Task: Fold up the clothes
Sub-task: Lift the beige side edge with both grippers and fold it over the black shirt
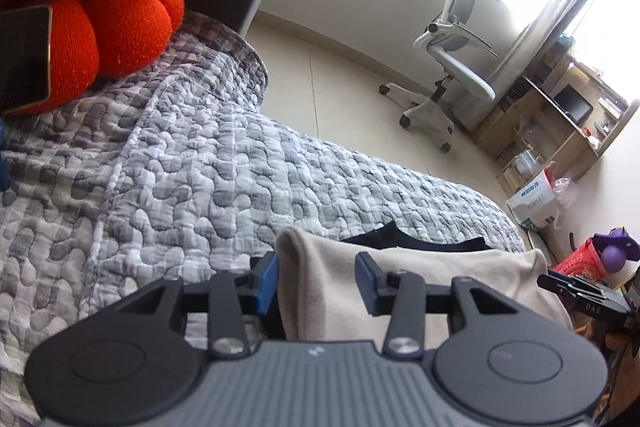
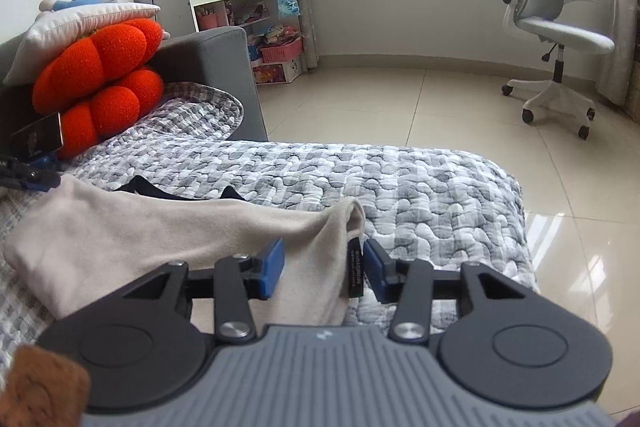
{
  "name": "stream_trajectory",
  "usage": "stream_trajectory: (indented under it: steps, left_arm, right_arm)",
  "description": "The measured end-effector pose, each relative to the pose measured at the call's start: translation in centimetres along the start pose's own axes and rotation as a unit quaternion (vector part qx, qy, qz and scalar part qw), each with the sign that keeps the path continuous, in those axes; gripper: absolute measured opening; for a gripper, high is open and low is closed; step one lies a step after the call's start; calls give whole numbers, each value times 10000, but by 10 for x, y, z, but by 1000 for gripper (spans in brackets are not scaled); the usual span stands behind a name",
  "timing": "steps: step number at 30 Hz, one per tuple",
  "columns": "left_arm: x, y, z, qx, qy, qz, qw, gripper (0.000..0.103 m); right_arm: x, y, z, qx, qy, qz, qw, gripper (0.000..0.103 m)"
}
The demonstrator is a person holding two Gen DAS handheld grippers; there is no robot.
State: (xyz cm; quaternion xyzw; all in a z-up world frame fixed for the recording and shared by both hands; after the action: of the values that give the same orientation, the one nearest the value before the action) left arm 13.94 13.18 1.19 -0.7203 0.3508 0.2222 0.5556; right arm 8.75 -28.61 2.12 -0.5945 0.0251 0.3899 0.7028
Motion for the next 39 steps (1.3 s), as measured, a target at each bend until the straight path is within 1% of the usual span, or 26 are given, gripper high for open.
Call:
stream_trajectory:
  steps: [2,4,5,6,7,8,10,12,16,18,20,22,24,25,26,28,30,31,32,33,34,36,39]
  left_arm:
    - [8,2,0,22,-93,82,9999,41]
    - [16,3,-4,-1,-90,127,9999,41]
    - [18,3,-6,-22,-98,138,9999,37]
    - [21,3,-8,-18,-130,129,9998,33]
    - [23,2,-10,-18,-160,115,9998,23]
    - [25,2,-11,-34,-176,77,9998,16]
    - [25,1,-11,-89,-162,-60,9998,11]
    - [20,1,-9,-166,-128,-299,9993,9]
    - [-1,-2,-8,-414,159,-912,9948,9]
    - [-2,-3,-8,-457,162,-1079,9930,9]
    - [6,-1,-7,-486,51,-1012,9937,9]
    - [21,3,-6,-364,-138,-735,9965,10]
    - [31,7,-4,-279,-290,-554,9977,15]
    - [32,6,-1,-349,-233,-525,9977,18]
    - [31,4,1,-432,-118,-514,9977,25]
    - [28,-1,4,-546,59,-516,9972,35]
    - [31,-5,4,-503,74,-412,9979,33]
    - [35,-6,3,-463,62,-309,9984,31]
    - [39,-6,0,-383,30,-225,9990,15]
    - [40,-5,-3,-273,-63,-235,9993,11]
    - [40,-5,-6,-169,-136,-286,9994,10]
    - [31,-5,-11,-18,-147,-619,9980,9]
    - [14,-7,-14,-15,-7,-1132,9936,9]
  right_arm:
    - [3,-4,-2,84,-127,5,9999,48]
    - [8,-8,-4,145,-188,76,9997,48]
    - [12,-9,-5,200,-217,140,9995,46]
    - [16,-9,-7,253,-223,182,9993,37]
    - [20,-10,-10,304,-218,213,9991,23]
    - [21,-11,-12,363,-213,186,9989,17]
    - [18,-11,-14,491,-223,35,9985,10]
    - [9,-12,-14,568,-262,-244,9977,9]
    - [-17,-18,-5,524,-393,-1007,9928,8]
    - [-24,-19,-5,537,-288,-1291,9898,8]
    - [-18,-17,-9,584,-142,-1262,9902,8]
    - [-2,-11,-16,711,-48,-919,9932,9]
    - [12,-5,-20,719,53,-574,9957,12]
    - [13,-6,-21,759,3,-543,9956,18]
    - [11,-8,-21,817,-93,-575,9950,18]
    - [7,-12,-22,932,-285,-640,9932,21]
    - [8,-18,-25,1074,-422,-642,9912,24]
    - [11,-19,-26,1112,-450,-572,9911,24]
    - [16,-21,-27,1134,-463,-472,9913,24]
    - [20,-21,-27,1101,-392,-397,9924,18]
    - [21,-20,-26,1045,-279,-364,9935,10]
    - [16,-16,-23,995,-159,-524,9935,9]
    - [-2,-14,-17,955,-92,-1026,9901,8]
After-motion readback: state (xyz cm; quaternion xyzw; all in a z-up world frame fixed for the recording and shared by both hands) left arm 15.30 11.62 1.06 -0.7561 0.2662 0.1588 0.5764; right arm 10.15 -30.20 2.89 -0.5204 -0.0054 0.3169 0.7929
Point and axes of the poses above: each gripper's, at about its wrist camera, not at the fingertips, and x roughly the way its jaws point, z to its left, y to its underside, the point moved 6 cm from there along x, roughly the way its jaws point, and after that the axes turned 12 degrees about -y, right-handed, at the moved point
